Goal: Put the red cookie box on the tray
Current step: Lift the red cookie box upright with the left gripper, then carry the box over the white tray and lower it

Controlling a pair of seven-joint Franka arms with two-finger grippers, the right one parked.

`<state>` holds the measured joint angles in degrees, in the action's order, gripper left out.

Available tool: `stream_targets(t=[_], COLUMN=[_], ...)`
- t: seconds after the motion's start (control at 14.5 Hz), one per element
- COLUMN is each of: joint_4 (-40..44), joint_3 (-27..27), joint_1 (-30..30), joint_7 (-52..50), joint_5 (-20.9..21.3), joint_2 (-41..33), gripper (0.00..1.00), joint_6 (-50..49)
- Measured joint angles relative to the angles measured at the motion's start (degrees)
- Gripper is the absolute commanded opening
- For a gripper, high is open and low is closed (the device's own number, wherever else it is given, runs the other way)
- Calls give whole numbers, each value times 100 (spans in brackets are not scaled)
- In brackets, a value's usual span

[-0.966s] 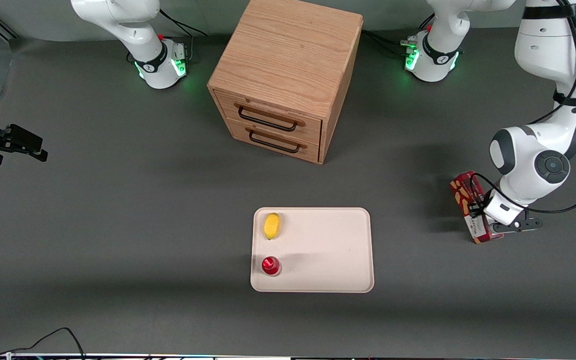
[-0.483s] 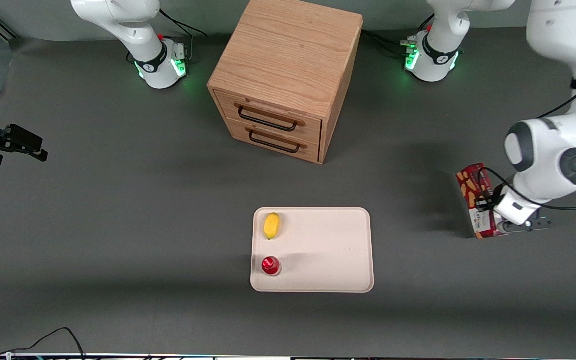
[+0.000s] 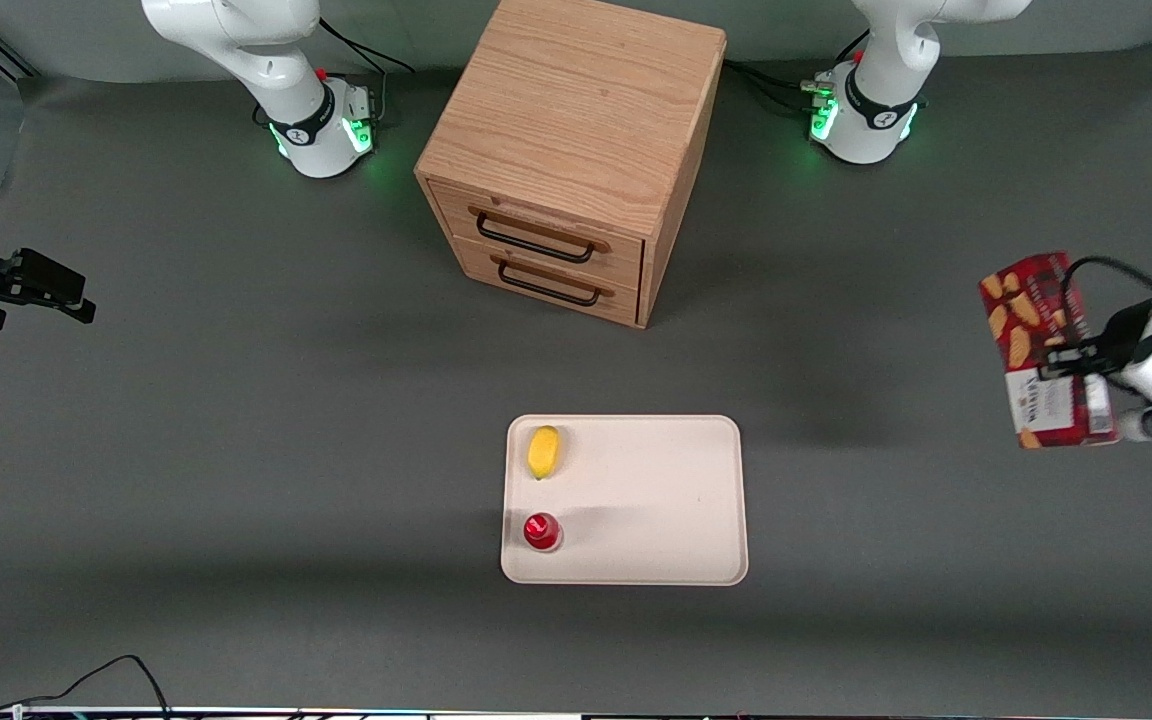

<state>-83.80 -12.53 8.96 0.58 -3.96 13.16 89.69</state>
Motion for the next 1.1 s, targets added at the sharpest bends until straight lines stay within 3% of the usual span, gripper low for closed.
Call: stream_targets(t=[0.28, 0.48, 0.76, 0.9, 1.1], joint_4=[673, 745, 1331, 1692, 1919], joint_3=[39, 342, 1646, 1866, 1878], joint_1=[86, 370, 698, 890, 974], joint_7=[-60, -1125, -3583, -4236, -4403], joint_5=[-19, -66, -50, -32, -10], joint_2=[29, 249, 1282, 1940, 2681], gripper=[0, 0, 0, 0, 0], joint_6=[-537, -482, 448, 963, 1746])
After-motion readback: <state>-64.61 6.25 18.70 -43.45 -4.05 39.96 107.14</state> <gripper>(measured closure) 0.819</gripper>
